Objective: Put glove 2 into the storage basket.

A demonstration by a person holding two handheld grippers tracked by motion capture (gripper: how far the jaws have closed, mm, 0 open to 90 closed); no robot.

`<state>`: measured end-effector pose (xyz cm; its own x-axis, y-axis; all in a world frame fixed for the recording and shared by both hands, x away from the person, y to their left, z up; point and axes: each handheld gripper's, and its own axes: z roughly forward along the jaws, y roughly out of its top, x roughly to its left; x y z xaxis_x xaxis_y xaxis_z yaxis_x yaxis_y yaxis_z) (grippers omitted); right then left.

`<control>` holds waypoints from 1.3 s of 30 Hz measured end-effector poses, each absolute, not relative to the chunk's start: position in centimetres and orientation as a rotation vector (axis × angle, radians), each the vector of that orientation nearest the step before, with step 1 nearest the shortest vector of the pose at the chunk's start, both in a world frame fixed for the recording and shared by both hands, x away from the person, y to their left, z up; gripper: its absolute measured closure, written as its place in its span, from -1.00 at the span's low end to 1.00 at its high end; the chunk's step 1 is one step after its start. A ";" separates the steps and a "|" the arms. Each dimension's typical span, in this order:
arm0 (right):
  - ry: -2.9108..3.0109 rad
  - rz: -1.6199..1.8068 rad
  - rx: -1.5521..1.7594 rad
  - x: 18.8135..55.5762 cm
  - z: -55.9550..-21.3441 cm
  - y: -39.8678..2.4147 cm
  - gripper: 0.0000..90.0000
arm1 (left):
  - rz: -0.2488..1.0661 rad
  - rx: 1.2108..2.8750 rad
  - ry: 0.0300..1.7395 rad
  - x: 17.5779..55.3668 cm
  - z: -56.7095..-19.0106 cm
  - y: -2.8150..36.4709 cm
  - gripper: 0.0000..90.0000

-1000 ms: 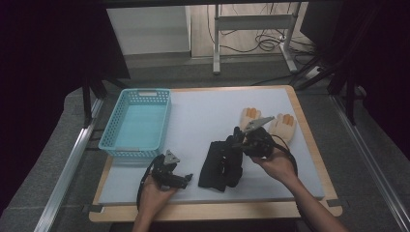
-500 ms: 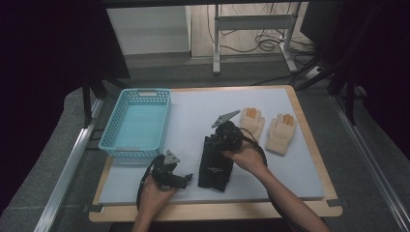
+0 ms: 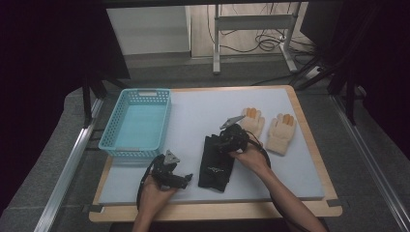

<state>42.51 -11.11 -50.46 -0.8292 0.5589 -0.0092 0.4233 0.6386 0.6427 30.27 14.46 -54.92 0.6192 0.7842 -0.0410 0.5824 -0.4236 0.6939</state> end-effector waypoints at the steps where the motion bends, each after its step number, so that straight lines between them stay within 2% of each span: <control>1: 2.646 0.967 0.804 42.4 -51.0 -11.1 0.30 | 0.380 2.157 1.068 30.3 -54.9 14.5 -0.93; 4: 2.612 0.988 0.835 42.0 -51.1 -11.4 0.86 | 0.379 2.157 1.068 30.3 -54.9 14.5 -0.93; 6: 2.615 0.973 0.814 41.8 -50.9 -11.4 0.96 | 0.379 2.158 1.068 30.3 -54.9 14.5 -0.92; 18: 2.576 0.954 0.770 39.0 -46.6 -12.1 0.97 | 0.381 2.159 1.066 30.3 -54.9 14.5 -0.93; 24: 2.605 0.922 0.811 39.6 -47.7 -12.9 0.96 | 0.380 2.154 1.070 30.3 -54.9 14.4 -0.93; 28: 2.621 0.915 0.810 40.4 -49.7 -12.9 0.81 | 0.380 2.157 1.068 30.3 -54.9 14.5 -0.93; 31: 2.584 0.957 0.821 40.3 -49.3 -13.4 0.59 | 0.381 2.157 1.068 30.3 -54.9 14.5 -0.93; 33: 2.567 0.983 0.809 40.0 -48.6 -13.9 0.54 | 0.380 2.157 1.068 30.3 -54.9 14.5 -0.93; 37: 2.557 1.034 0.808 39.0 -48.0 -15.5 0.51 | 0.379 2.156 1.067 30.3 -54.9 14.5 -0.93; 39: 2.569 1.055 0.811 38.5 -48.2 -16.3 0.59 | 0.378 2.156 1.068 30.3 -54.9 14.5 -0.92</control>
<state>38.46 -16.31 -48.23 -0.8145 0.5799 -0.0172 0.4003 0.5832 0.7069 30.28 14.47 -54.91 0.6191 0.7842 -0.0423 0.5825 -0.4225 0.6944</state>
